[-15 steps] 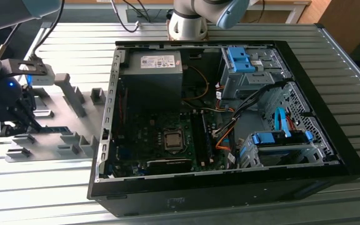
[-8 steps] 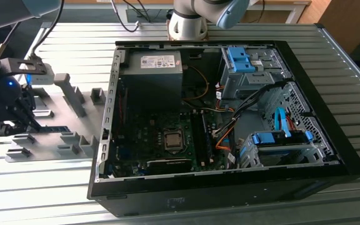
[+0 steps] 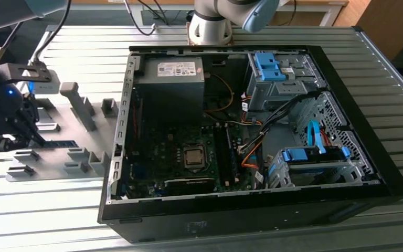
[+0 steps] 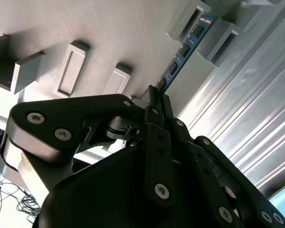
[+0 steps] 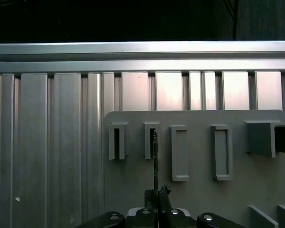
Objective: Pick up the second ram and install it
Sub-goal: 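Pick up the second ram and move it above second insertion slot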
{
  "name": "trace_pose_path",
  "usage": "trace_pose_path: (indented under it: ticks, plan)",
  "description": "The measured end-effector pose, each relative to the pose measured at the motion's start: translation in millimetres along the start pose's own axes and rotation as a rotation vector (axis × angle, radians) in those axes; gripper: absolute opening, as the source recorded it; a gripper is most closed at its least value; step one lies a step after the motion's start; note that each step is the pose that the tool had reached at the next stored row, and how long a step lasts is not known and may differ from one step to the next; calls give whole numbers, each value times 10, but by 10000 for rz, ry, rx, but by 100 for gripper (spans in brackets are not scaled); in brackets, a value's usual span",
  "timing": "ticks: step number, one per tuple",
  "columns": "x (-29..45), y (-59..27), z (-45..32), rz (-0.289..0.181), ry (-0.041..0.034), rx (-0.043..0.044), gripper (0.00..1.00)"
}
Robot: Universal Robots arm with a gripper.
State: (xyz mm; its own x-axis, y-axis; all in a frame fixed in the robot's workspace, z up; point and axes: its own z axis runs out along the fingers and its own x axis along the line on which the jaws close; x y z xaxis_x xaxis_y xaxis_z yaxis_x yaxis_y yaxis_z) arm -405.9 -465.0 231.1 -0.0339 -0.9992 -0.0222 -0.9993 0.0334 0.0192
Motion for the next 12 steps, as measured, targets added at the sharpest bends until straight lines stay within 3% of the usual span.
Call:
trace_pose_path:
  ticks: [12]
  plan:
    - [-1,1,-44,0,0,0,14]
